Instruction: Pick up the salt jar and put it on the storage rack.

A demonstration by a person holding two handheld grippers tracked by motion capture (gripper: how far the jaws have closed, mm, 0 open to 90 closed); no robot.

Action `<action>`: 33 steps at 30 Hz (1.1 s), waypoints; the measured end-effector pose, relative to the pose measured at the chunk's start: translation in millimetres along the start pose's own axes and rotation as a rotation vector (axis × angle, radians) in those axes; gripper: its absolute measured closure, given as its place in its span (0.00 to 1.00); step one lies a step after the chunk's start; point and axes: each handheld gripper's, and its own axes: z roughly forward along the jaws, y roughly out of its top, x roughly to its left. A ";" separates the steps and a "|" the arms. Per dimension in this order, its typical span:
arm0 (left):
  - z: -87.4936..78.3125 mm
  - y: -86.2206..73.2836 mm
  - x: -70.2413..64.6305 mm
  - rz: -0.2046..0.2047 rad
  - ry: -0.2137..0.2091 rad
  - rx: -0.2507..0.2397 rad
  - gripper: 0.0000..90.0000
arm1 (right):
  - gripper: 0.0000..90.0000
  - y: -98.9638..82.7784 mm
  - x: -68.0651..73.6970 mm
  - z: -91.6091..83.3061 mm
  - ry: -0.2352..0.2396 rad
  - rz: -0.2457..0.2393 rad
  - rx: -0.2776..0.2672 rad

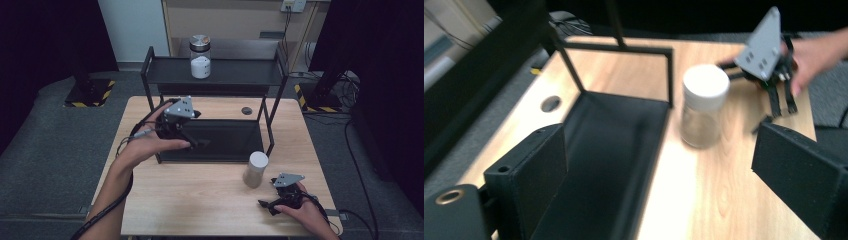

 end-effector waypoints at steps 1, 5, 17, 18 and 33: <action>3.0 -3.8 -1.9 0.000 -0.006 0.001 0.07 | 0.02 0.0 0.0 0.0 0.000 0.000 0.000; 21.8 -30.7 -14.8 -0.015 -0.037 0.010 0.07 | 0.02 0.0 0.8 -0.2 -0.003 0.003 0.001; 60.1 -90.3 -31.2 -0.031 -0.126 0.012 0.07 | 0.02 -0.5 2.3 -0.7 -0.008 0.007 0.000; 60.1 -90.3 -31.2 -0.031 -0.126 0.012 0.07 | 0.02 -0.5 2.3 -0.7 -0.008 0.007 0.000; 83.3 -150.5 -49.0 -0.097 -0.142 0.013 0.06 | 0.02 -0.6 2.6 -0.7 -0.008 0.008 0.000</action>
